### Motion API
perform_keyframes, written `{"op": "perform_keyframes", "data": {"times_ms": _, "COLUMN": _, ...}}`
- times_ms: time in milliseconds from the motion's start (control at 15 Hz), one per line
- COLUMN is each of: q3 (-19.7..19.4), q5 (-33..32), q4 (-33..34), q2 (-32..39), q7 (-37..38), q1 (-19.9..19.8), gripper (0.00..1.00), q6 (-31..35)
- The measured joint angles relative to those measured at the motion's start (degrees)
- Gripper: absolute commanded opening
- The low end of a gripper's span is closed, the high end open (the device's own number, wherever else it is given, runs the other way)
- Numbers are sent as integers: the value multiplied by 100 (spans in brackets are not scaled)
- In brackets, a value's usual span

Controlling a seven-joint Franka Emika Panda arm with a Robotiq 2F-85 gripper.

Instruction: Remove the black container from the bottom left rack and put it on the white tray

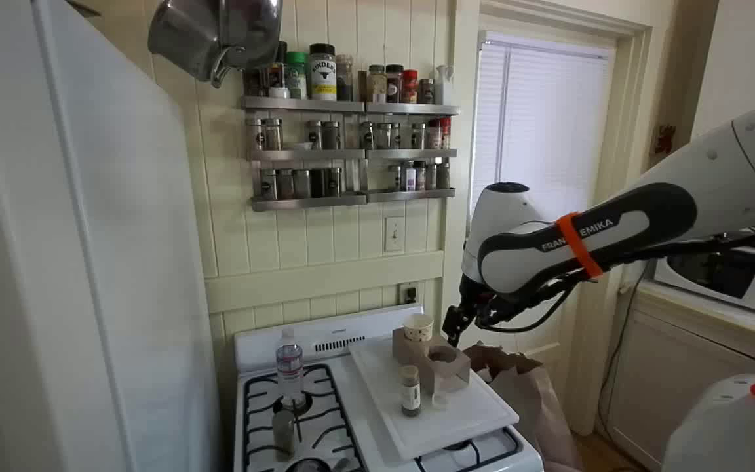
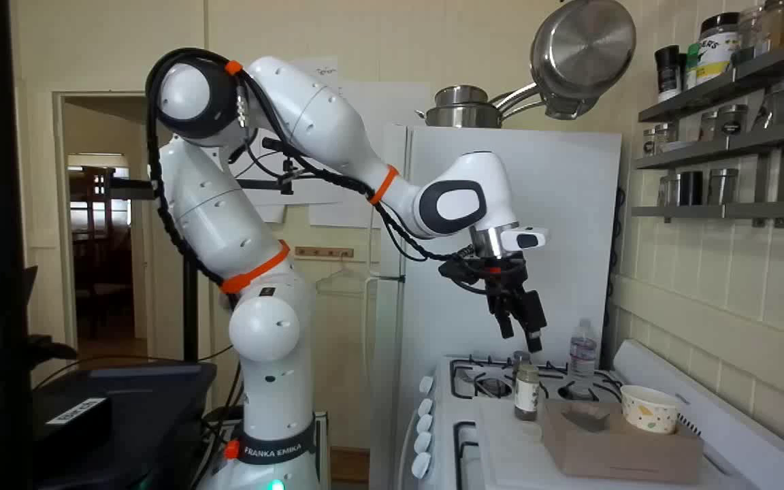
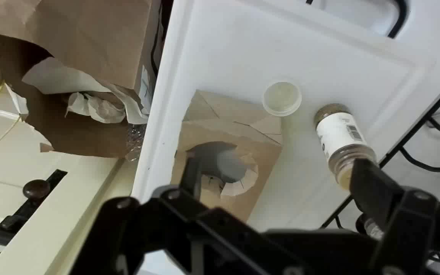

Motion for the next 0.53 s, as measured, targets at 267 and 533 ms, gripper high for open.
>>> {"op": "perform_keyframes", "data": {"times_ms": 267, "q3": 0, "q5": 0, "q4": 0, "q2": 0, "q7": 0, "q1": 0, "gripper": 100, "q6": 0}}
{"op": "perform_keyframes", "data": {"times_ms": 533, "q3": 11, "q5": -27, "q4": 26, "q2": -9, "q7": 32, "q1": -6, "gripper": 100, "q6": 432}}
